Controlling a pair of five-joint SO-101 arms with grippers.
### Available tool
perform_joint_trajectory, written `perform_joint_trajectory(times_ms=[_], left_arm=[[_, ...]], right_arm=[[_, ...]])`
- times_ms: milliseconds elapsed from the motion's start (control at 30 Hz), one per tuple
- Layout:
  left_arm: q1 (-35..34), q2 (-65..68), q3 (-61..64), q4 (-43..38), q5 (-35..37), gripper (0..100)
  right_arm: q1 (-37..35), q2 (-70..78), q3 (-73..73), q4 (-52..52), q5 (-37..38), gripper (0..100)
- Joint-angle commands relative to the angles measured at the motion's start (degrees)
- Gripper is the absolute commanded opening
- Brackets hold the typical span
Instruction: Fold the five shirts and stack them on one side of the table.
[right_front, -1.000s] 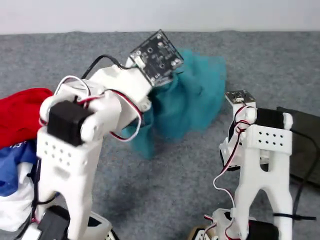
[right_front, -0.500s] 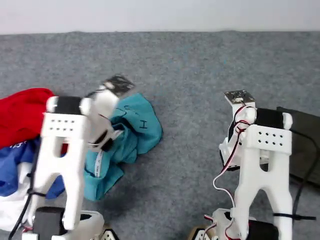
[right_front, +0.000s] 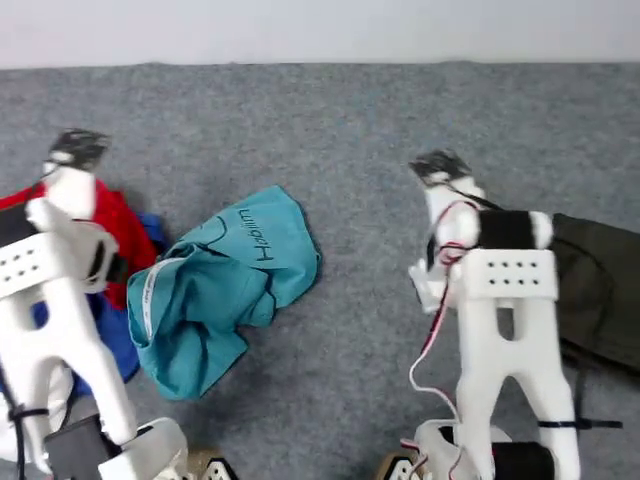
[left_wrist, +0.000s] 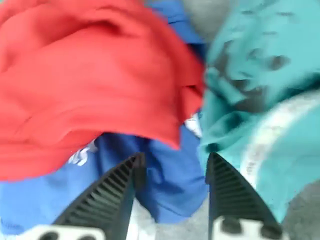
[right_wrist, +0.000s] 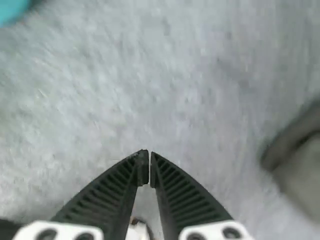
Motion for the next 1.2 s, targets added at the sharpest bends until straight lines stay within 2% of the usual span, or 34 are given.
perform_joint_trajectory(times_ms=[0, 133, 267, 400, 567, 867, 933, 1000, 1067, 1167], left_arm=[[-3.4, -2.1, -2.9, -0.4, -0.9, 20], [-8.2, -2.1, -5.8, 4.4, -0.5, 20], [-11.9, -4.0, -9.2, 7.8, -0.4, 20], [-12.1, -9.3, -8.7, 8.4, -0.4, 20], [-11.2, -14.0, -4.8, 7.7, -0.4, 20], [-12.7, -20.1, 5.9, 4.8, -0.4, 20], [-12.7, -22.3, 7.9, 4.7, -0.4, 20], [-12.7, -24.6, 9.4, 4.7, -0.4, 20], [-12.7, -26.7, 11.0, 4.0, -0.4, 20], [-12.7, -29.5, 14.7, 1.3, -0.4, 20]], right_arm=[[-7.7, 0.4, -3.3, -3.6, 0.2, 1.1], [-16.0, 7.0, -4.7, -5.8, 0.2, 1.6], [-21.4, 16.7, -11.9, -5.5, -1.0, 9.8], [-25.6, 27.0, -20.7, -5.4, -4.7, 16.1], [-30.5, 38.7, -30.3, -5.4, -5.4, 16.2], [-30.7, 58.7, -45.2, -5.5, -10.4, 15.8], [-29.4, 61.6, -48.4, -3.9, -9.8, 10.5], [-28.1, 63.0, -52.0, -1.1, -7.2, 0.1], [-26.3, 63.3, -55.2, 2.5, -5.3, 3.1], [-23.5, 62.6, -60.7, 7.7, -2.9, 1.3]])
